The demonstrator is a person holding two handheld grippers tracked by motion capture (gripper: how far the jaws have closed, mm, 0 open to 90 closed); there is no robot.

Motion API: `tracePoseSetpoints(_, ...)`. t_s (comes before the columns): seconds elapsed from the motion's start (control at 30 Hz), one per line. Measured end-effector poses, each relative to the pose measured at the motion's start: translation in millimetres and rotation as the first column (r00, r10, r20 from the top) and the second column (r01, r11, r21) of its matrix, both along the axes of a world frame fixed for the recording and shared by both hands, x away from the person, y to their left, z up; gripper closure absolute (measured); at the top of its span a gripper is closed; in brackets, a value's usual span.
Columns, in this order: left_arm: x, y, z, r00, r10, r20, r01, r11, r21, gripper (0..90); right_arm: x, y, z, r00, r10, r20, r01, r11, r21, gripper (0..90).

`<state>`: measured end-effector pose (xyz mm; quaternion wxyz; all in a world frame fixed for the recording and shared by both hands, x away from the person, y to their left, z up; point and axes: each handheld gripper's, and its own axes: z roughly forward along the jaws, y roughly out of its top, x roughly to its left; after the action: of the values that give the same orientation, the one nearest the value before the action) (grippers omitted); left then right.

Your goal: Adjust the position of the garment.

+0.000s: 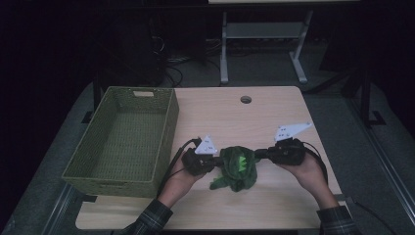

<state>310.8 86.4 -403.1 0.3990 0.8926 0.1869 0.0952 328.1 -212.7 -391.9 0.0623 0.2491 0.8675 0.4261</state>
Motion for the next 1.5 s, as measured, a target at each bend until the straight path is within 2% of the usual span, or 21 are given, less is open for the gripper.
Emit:
tracePoseSetpoints(0.13,-9.7,0.4,-8.4,0.9996,-0.013,-0.026,0.013,0.9999,0.008,88.6,-13.5,-5.6,-14.1,0.9989,0.012,-0.044,-0.012,1.0,0.007,89.3)
tracePoseSetpoints(0.33,-17.1,1.3,-23.5,0.9972,-0.035,-0.066,0.038,0.9982,0.046,88.6,-22.1,-3.8,-37.4,0.9929,0.022,-0.117,-0.027,0.999,-0.037,90.0)
tracePoseSetpoints(0.43,-18.4,2.0,-29.9,0.9963,-0.046,-0.073,0.051,0.996,0.073,88.8,-23.0,-3.2,-43.7,0.9907,0.021,-0.135,-0.03,0.998,-0.063,90.0)
tracePoseSetpoints(0.5,-17.2,1.8,-33.8,0.9955,-0.045,-0.084,0.052,0.9955,0.079,88.9,-21.1,-3.4,-46.9,0.9907,0.007,-0.136,-0.018,0.997,-0.077,90.0)
tracePoseSetpoints(0.6,-17.2,-3.3,-38.9,0.9958,-0.053,-0.074,0.061,0.9925,0.106,89.0,-15.9,-2.1,-53.4,0.9904,-0.02,-0.137,0.006,0.995,-0.104,90.0)
tracePoseSetpoints(0.67,-18.6,-6.9,-40.8,0.9948,-0.069,-0.074,0.077,0.9911,0.109,88.9,-12.1,-2.0,-57.5,0.9909,-0.046,-0.127,0.03,0.992,-0.122,90.0)
tracePoseSetpoints(0.73,-20.2,-10.3,-42.6,0.9958,-0.067,-0.062,0.073,0.9906,0.115,88.9,-8.6,-2.7,-61.4,0.9906,-0.062,-0.122,0.047,0.992,-0.119,90.0)
tracePoseSetpoints(0.77,-19.4,-10.4,-42.8,0.9956,-0.075,-0.057,0.082,0.9878,0.132,88.9,-7.6,-2.2,-63.5,0.9899,-0.063,-0.127,0.049,0.992,-0.116,90.0)
tracePoseSetpoints(0.87,-18.4,-11.6,-44.3,0.996,-0.067,-0.06,0.074,0.9886,0.131,88.8,-7.5,0.9,-68.6,0.9913,-0.067,-0.113,0.053,0.991,-0.123,90.0)
tracePoseSetpoints(0.93,-18.3,-11.2,-43.6,0.9957,-0.069,-0.062,0.076,0.9886,0.13,88.7,-6.7,0.5,-69.4,0.9904,-0.075,-0.116,0.062,0.992,-0.108,89.8)
tracePoseSetpoints(1.0,-19.8,-10.8,-42.3,0.9952,-0.07,-0.069,0.077,0.9902,0.116,88.4,-6.2,-2.6,-67.5,0.99,-0.075,-0.12,0.066,0.995,-0.071,86.2)
tracePoseSetpoints(1.07,-21.4,-10.7,-40.9,0.995,-0.074,-0.066,0.081,0.9905,0.111,88.3,-7.7,-8.4,-60.5,0.9911,-0.089,-0.1,0.085,0.995,-0.043,77.5)
tracePoseSetpoints(1.13,-21.3,-10.9,-40.8,0.9947,-0.075,-0.07,0.082,0.9911,0.105,88.1,-10.8,-15.9,-51.1,0.991,-0.09,-0.099,0.091,0.996,0.005,74.2)
tracePoseSetpoints(1.17,-21.3,-11.2,-40.9,0.9946,-0.076,-0.071,0.083,0.991,0.105,88.0,-13.0,-19.3,-46.3,0.991,-0.1,-0.089,0.101,0.995,0.013,73.4)
tracePoseSetpoints(1.27,-21.5,-11.7,-41.1,0.994,-0.079,-0.075,0.087,0.9902,0.109,87.8,-20.3,-28.6,-32.7,0.9917,-0.113,-0.063,0.117,0.991,0.062,76.1)
tracePoseSetpoints(1.37,-21.7,-12.4,-41.1,0.994,-0.079,-0.076,0.086,0.9908,0.104,87.7,-27.5,-26.1,-24.9,0.9962,-0.064,-0.059,0.07,0.991,0.111,84.0)
tracePoseSetpoints(1.43,-21.8,-12.9,-41.5,0.9943,-0.075,-0.076,0.082,0.9919,0.097,87.6,-30.1,-15.7,-25.9,0.9983,-0.022,-0.053,0.028,0.993,0.11,85.7)
tracePoseSetpoints(1.5,-21.6,-12.5,-40.9,0.9939,-0.083,-0.074,0.09,0.9907,0.103,87.6,-30.2,-4.2,-30.2,0.9976,-0.001,-0.069,0.007,0.995,0.097,87.7)
